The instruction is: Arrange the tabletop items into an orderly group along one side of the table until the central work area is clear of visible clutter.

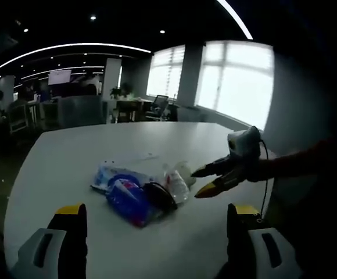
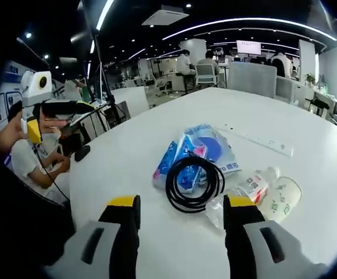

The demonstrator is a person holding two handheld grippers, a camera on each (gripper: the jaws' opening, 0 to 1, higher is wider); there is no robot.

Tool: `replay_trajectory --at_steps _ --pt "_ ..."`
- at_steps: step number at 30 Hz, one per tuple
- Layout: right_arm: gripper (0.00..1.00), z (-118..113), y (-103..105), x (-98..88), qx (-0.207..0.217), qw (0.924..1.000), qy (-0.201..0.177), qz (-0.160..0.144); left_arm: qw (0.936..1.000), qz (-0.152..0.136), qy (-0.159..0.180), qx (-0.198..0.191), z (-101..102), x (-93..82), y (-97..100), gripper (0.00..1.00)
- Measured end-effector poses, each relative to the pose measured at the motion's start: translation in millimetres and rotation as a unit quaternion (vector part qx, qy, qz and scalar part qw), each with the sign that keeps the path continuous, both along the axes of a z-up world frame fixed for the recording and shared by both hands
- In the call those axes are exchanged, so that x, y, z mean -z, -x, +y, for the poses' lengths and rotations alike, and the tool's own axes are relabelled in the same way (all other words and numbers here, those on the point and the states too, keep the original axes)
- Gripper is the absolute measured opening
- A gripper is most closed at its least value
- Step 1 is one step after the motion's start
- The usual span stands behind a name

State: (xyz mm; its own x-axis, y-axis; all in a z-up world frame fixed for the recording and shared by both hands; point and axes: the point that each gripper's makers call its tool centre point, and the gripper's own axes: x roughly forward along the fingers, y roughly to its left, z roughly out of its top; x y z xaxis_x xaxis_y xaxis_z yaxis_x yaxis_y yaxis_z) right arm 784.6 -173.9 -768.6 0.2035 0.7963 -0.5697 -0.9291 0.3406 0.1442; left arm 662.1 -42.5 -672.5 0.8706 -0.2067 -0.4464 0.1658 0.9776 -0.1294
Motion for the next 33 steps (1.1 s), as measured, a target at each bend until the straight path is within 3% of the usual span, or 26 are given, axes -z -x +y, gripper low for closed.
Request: replay_trajectory --at_steps 22,33 --pt "0.51 40 -4 8.6 -0.019 0.9998 0.011 0.006 0.9999 -0.003 0.002 -0.015 9 -0.3 1.3 0.99" --pt "0.45 53 -9 31.5 -0.034 0.9988 0.033 0.007 0.9998 0.007 0.003 -0.019 10 5.4 3.6 0.96"
